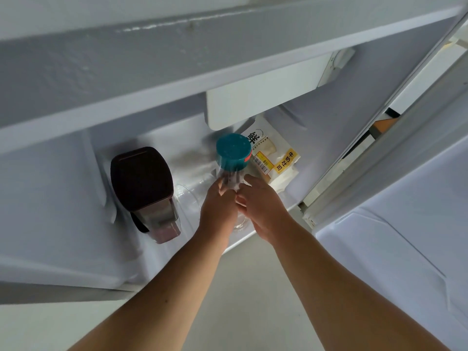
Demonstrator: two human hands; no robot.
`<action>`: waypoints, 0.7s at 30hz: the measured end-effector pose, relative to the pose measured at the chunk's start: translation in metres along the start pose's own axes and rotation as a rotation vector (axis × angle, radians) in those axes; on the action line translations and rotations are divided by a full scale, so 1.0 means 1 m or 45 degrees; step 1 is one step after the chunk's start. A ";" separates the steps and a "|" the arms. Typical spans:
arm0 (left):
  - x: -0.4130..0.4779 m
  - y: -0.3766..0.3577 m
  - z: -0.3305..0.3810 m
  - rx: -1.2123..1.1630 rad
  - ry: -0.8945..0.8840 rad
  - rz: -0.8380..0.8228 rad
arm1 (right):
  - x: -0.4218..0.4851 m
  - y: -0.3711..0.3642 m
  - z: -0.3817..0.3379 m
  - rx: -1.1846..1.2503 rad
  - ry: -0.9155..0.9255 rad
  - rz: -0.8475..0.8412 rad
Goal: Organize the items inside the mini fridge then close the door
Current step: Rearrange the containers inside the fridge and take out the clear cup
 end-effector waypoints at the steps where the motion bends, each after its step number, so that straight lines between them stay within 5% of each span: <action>1: -0.006 0.002 -0.001 0.031 -0.031 0.015 | -0.004 0.001 -0.001 -0.042 0.035 0.033; 6: -0.048 0.034 -0.020 0.231 -0.303 0.280 | -0.030 0.011 0.012 -0.072 0.131 0.379; 13: -0.048 0.044 -0.033 0.332 -0.290 0.237 | -0.037 -0.013 0.024 -0.057 -0.035 0.151; 21: -0.041 0.052 -0.025 0.154 -0.306 0.288 | -0.030 -0.014 0.025 -0.026 -0.067 0.202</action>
Point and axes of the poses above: each hand's wrist, its own x-axis towards the middle knuckle, its own y-axis out of the back of the hand, z = x × y, the point moved 4 cm from there along x, towards the middle knuckle, and after that the axes turned 12 degrees about z, right-handed, at the moved point
